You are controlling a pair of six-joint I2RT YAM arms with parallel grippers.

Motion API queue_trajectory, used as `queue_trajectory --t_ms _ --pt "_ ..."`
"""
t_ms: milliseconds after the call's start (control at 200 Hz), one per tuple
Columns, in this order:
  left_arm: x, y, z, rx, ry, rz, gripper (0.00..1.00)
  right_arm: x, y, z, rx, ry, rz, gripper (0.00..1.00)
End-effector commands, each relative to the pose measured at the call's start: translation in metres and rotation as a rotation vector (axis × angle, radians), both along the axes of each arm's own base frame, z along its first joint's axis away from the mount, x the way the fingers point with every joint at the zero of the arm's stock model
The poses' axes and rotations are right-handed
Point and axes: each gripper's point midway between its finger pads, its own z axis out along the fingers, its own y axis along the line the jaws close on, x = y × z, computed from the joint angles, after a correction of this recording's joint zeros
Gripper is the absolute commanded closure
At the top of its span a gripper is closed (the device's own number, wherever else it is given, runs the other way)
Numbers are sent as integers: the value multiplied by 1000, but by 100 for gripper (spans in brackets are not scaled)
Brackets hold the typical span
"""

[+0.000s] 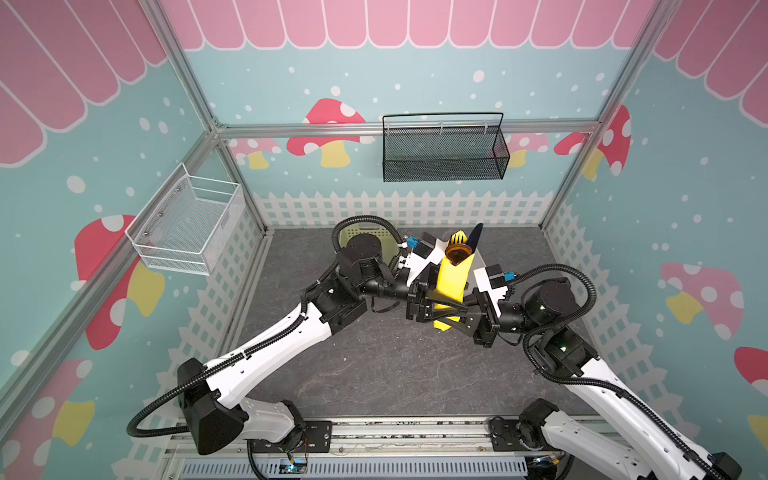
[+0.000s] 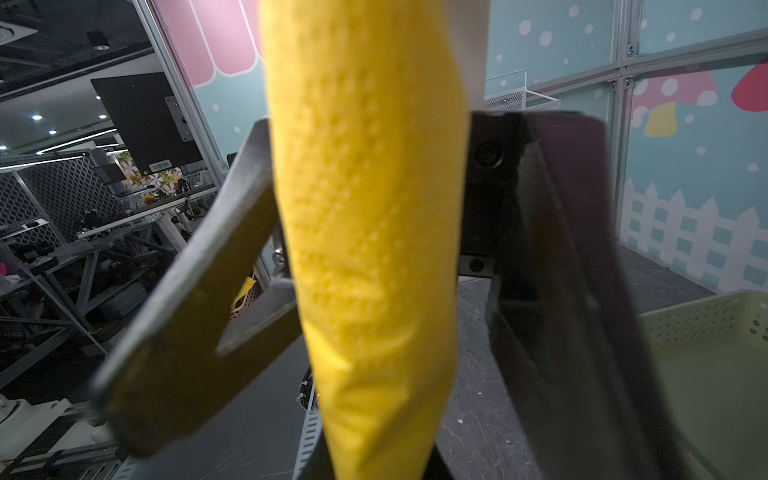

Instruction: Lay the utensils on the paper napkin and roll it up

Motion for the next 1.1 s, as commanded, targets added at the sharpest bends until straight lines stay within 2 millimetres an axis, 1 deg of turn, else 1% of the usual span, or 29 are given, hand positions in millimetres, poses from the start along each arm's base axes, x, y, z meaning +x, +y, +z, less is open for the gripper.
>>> queue_trajectory --t_ms 0,135,285,490,685,931,1096 --pt "-21 8 13 -34 -51 -84 47 -7 -5 24 47 -94 -6 100" --pt "-25 16 16 -54 -67 -70 59 -5 -7 26 53 -97 -32 100" --pt "-22 23 15 -55 -67 -28 64 -3 -10 28 60 -104 -67 100" --pt "-17 34 18 -65 -70 25 72 -3 -14 32 67 -116 -97 100" --pt "-11 37 19 -60 -66 64 80 -2 -14 31 65 -115 -101 100" --pt "-5 37 14 -37 -59 102 85 -1 -14 32 64 -119 -108 100" --pt "-1 37 11 -14 -54 126 81 0 -14 32 63 -121 -112 100"
